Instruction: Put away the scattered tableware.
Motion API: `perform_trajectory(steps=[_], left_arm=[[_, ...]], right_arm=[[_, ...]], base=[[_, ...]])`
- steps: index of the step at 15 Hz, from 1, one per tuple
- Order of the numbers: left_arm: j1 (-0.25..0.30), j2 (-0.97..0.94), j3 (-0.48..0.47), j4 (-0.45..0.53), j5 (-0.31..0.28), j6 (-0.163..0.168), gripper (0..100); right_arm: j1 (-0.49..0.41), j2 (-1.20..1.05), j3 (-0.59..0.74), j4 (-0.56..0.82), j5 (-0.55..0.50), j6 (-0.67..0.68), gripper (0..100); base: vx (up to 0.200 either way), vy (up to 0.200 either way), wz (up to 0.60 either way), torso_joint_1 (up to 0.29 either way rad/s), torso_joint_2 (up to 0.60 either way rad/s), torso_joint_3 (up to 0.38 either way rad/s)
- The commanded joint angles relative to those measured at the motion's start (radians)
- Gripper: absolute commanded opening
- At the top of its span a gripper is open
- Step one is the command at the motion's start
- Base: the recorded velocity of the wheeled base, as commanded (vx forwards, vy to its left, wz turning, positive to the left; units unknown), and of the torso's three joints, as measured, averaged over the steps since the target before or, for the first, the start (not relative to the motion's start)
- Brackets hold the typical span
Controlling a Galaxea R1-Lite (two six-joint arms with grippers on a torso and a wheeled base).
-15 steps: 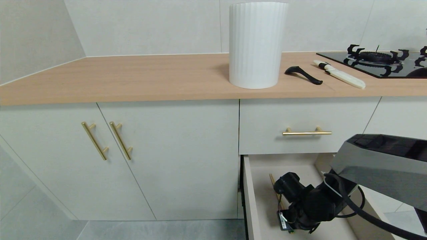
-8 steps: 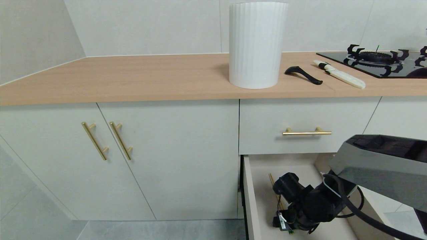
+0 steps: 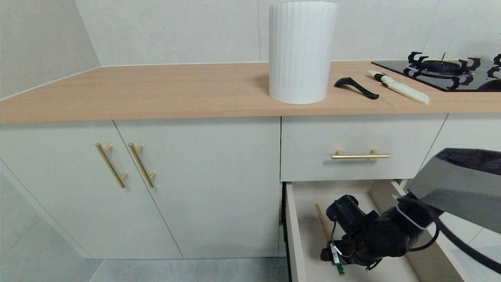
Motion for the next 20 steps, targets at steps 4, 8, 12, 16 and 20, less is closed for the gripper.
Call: perform_trajectory(steps=[4,8,12,16,20], left_arm=[[0.0,0.001,0.0,0.0,0.0,0.0,100],[0.0,0.001,0.0,0.0,0.0,0.0,100],[0.0,0.001,0.0,0.0,0.0,0.0,100],[0.0,0.001,0.0,0.0,0.0,0.0,100],[0.0,0.001,0.0,0.0,0.0,0.0,100]], right_arm=[[0.008,-0.405,0.024,0.116,-0.005,-0.011,100],[0.004,-0.65,0.059,0.113,-0.01,-0.09,100],[-0.006,-0.703,0.058,0.111,-0.062,-0.109,100],[-0.055,-0.712,0.061,0.07,-0.077,-0.146,100],[-0.062,-0.719,0.07,0.058,-0.079,-0.159,100]], base=[[0.0,0.0,0.0,0.0,0.0,0.0],[0.0,0.0,0.0,0.0,0.0,0.0],[0.0,0.0,0.0,0.0,0.0,0.0],[0.0,0.0,0.0,0.0,0.0,0.0],[0.0,0.0,0.0,0.0,0.0,0.0]])
